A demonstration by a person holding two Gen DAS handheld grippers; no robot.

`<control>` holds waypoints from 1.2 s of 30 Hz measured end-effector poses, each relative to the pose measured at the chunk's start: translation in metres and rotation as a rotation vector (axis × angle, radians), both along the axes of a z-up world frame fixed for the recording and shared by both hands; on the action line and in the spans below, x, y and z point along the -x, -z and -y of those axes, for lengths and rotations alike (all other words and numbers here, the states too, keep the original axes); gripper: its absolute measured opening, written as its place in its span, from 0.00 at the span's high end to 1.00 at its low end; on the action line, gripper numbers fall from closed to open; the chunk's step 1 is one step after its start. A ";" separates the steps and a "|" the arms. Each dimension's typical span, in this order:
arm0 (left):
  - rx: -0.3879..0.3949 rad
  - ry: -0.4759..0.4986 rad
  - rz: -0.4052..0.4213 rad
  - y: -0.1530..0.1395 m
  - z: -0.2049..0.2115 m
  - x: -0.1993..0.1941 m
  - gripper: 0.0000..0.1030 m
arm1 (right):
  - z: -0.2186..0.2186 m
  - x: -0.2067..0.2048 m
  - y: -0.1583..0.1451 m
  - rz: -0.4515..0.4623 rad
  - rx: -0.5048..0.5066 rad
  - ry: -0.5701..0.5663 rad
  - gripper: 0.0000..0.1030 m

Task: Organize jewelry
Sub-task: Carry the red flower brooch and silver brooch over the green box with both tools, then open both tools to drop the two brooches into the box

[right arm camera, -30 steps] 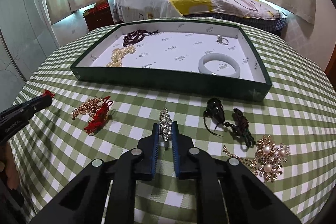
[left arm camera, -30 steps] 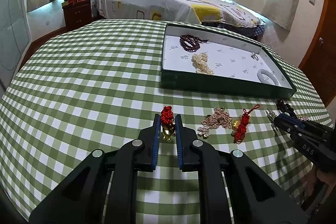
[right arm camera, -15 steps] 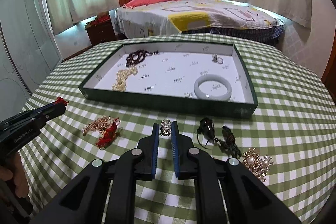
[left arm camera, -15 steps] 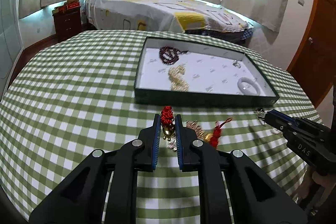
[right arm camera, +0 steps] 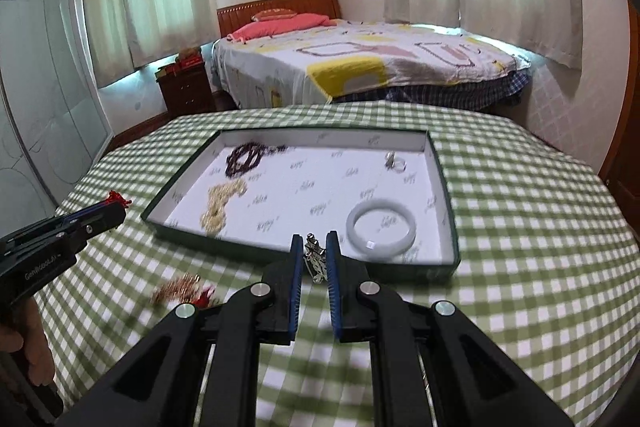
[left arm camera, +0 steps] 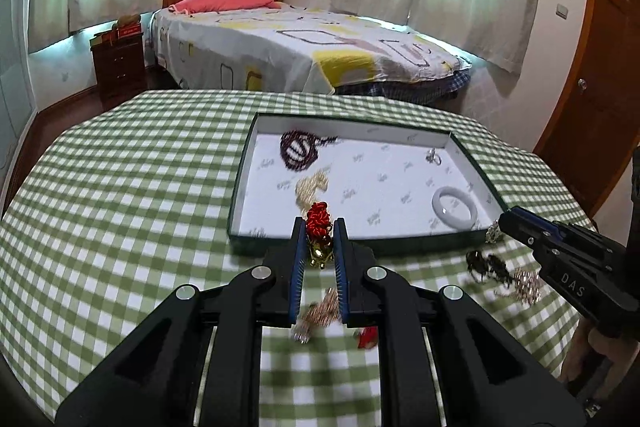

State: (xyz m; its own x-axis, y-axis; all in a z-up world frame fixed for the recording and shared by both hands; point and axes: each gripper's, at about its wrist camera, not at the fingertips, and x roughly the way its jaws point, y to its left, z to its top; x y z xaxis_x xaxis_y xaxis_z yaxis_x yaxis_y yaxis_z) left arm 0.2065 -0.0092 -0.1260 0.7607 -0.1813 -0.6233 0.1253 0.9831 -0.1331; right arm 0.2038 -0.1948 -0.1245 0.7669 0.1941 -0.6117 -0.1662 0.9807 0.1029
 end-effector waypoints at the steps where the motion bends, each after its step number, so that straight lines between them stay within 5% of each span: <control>1: 0.002 0.004 0.004 -0.002 0.002 -0.004 0.87 | 0.001 -0.004 -0.003 0.008 0.003 0.002 0.88; 13: 0.013 0.037 0.013 -0.009 0.042 -0.105 0.87 | -0.002 -0.092 -0.029 0.092 0.046 -0.009 0.88; 24: -0.027 0.051 -0.163 0.039 0.070 -0.212 0.87 | -0.004 -0.182 0.016 -0.086 0.050 -0.027 0.88; 36: -0.009 0.070 -0.358 0.078 0.073 -0.248 0.86 | -0.012 -0.212 0.034 -0.228 0.079 -0.065 0.87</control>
State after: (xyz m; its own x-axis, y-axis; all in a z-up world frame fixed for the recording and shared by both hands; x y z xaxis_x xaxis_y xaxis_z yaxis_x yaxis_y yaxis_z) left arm 0.4544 -0.0820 -0.2037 0.4799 -0.2185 -0.8497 0.1389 0.9752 -0.1724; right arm 0.4161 -0.1833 -0.1589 0.5950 0.1832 -0.7826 -0.2102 0.9753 0.0685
